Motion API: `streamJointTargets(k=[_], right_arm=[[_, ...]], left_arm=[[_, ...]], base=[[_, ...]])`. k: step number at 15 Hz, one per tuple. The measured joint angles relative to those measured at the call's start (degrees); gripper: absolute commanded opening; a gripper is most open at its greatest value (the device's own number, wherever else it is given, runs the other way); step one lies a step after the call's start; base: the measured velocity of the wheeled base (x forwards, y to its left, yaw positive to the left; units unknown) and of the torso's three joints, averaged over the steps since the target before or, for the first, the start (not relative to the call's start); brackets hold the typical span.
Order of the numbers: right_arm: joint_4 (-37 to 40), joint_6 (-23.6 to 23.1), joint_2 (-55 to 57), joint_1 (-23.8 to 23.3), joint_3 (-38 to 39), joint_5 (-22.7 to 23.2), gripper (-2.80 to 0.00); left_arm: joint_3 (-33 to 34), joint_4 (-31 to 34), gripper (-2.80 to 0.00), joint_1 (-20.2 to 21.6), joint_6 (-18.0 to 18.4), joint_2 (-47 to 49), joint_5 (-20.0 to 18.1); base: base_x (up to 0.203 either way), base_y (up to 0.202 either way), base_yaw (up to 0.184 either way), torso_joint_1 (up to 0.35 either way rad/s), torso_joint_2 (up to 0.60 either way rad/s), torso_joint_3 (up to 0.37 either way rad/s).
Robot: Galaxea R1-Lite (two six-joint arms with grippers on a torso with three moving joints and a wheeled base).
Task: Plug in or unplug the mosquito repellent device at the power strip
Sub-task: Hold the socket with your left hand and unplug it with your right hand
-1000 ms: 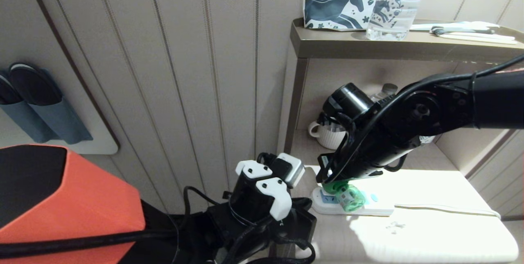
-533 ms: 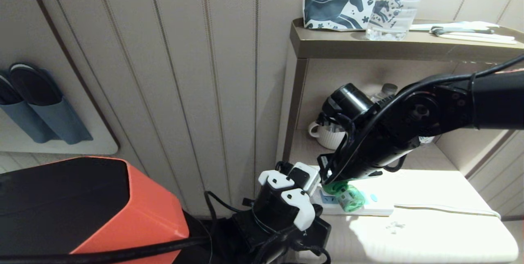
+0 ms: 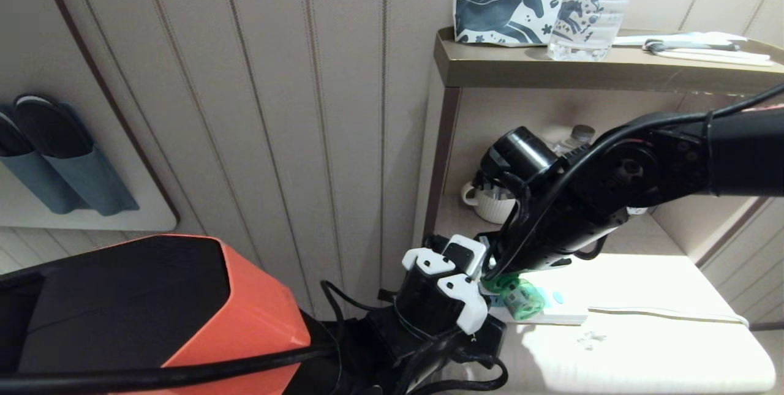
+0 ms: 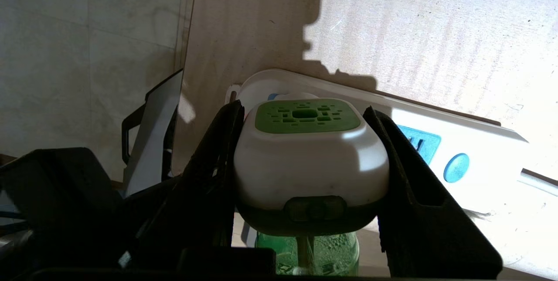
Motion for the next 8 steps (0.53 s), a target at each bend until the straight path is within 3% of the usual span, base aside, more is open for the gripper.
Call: streamJointTargets(k=[8], right_arm=[[0.01,0.02,0.09,0.11,0.02,-0.02,-2.80]], left_arm=[[-0.22,-0.75,-2.80,0.02,-0.12,1.77,-0.07]], base=[[0.000,0.000,0.000,0.000,0.00,0.000]])
